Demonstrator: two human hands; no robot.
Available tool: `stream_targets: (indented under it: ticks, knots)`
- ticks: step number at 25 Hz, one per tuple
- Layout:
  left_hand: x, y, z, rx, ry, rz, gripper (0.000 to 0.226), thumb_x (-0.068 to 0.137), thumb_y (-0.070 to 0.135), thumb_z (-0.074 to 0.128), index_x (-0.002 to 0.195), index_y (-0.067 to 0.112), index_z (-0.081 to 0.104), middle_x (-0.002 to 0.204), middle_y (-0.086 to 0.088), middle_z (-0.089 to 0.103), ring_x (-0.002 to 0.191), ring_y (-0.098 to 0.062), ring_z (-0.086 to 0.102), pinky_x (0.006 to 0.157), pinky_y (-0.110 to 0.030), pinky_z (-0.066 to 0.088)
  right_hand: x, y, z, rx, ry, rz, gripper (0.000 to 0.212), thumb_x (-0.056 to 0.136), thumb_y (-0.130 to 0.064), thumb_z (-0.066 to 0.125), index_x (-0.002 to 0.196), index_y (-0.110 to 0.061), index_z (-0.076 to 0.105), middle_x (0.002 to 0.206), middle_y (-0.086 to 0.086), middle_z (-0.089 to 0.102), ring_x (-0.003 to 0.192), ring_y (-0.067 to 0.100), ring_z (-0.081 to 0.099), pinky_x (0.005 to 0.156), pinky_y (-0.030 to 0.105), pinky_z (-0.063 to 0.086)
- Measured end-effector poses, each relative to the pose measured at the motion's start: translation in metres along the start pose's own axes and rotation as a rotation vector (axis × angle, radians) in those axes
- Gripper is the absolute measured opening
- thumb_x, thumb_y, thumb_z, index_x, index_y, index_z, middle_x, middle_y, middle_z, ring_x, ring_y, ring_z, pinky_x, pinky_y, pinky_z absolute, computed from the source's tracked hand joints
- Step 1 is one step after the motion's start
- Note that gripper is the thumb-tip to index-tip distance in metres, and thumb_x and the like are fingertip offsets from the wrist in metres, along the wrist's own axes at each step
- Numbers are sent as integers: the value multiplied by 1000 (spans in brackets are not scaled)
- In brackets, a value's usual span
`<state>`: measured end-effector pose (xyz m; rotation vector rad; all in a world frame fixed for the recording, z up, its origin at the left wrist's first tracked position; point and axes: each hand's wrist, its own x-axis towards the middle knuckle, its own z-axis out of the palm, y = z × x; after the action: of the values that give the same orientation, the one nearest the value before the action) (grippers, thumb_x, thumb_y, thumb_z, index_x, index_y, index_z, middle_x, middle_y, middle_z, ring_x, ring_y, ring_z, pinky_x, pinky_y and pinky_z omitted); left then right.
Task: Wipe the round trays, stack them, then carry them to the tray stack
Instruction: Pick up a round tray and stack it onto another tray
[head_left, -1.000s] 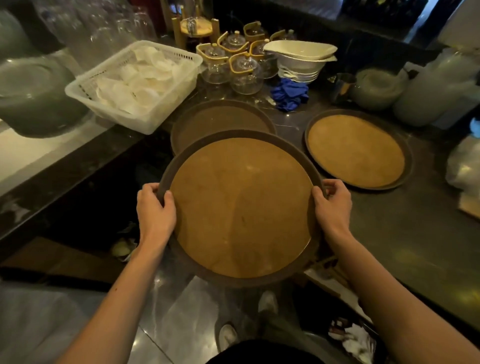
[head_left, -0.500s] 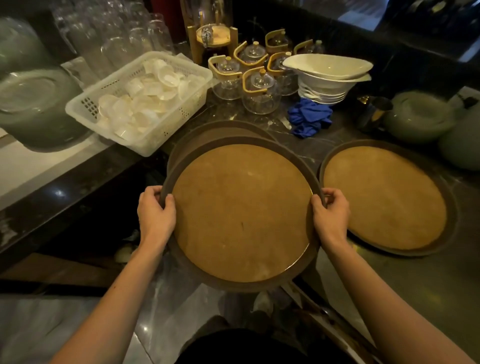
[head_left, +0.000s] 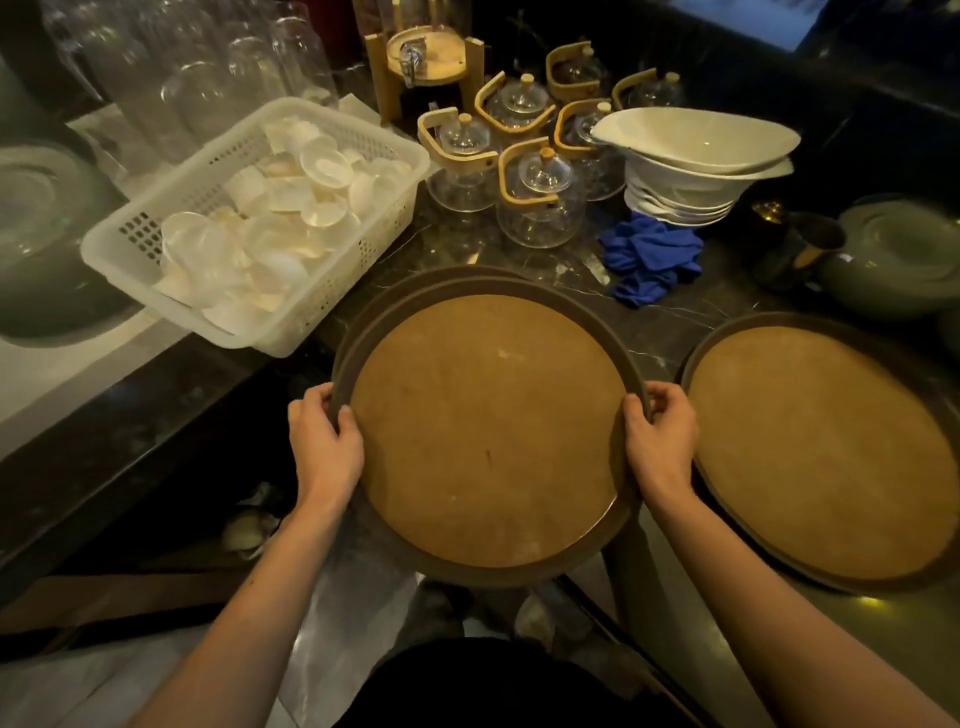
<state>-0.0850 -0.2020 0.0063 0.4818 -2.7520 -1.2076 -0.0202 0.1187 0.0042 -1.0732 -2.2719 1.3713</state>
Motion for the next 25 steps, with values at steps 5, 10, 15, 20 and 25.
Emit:
stream_targets:
  ticks: [5, 10, 15, 20, 25]
  knots:
    - [42, -7, 5, 26, -39, 68, 27, 95, 12, 48, 121, 8, 52, 121, -15, 45, 96, -17, 47, 88, -26, 34, 6, -7, 39, -70, 51, 2, 11, 92, -24, 60, 101, -26, 54, 99, 0, 57, 81, 5, 52, 66, 22, 39]
    - [67, -11, 16, 50, -81, 70, 32, 94, 9, 47, 125, 3, 51, 128, -19, 43, 116, -33, 44, 98, -35, 34, 14, -10, 59, -107, 61, 20, 11, 93, -21, 60, 99, -28, 54, 104, 2, 55, 82, 5, 52, 75, 27, 42]
    - [78, -16, 29, 28, -103, 77, 35, 95, 8, 45, 129, 2, 50, 130, -17, 41, 121, -30, 42, 101, -31, 30, 20, -9, 64, -145, 82, 11, 8, 93, -20, 59, 95, -24, 52, 103, 2, 48, 86, 12, 51, 82, 35, 47]
    - [80, -18, 37, 24, -86, 92, 36, 94, 5, 47, 130, -1, 49, 128, -20, 40, 119, -33, 42, 102, -32, 30, 24, -8, 67, -162, 74, -27, 8, 94, -19, 59, 99, -22, 53, 105, 2, 46, 83, 8, 50, 80, 31, 46]
    - [83, -17, 42, 44, -90, 134, 38, 95, 6, 47, 133, -1, 47, 126, -21, 41, 116, -33, 43, 96, -28, 30, 23, 0, 72, -212, 52, -43, 14, 96, -19, 55, 108, -11, 52, 107, 3, 44, 94, 17, 52, 82, 33, 46]
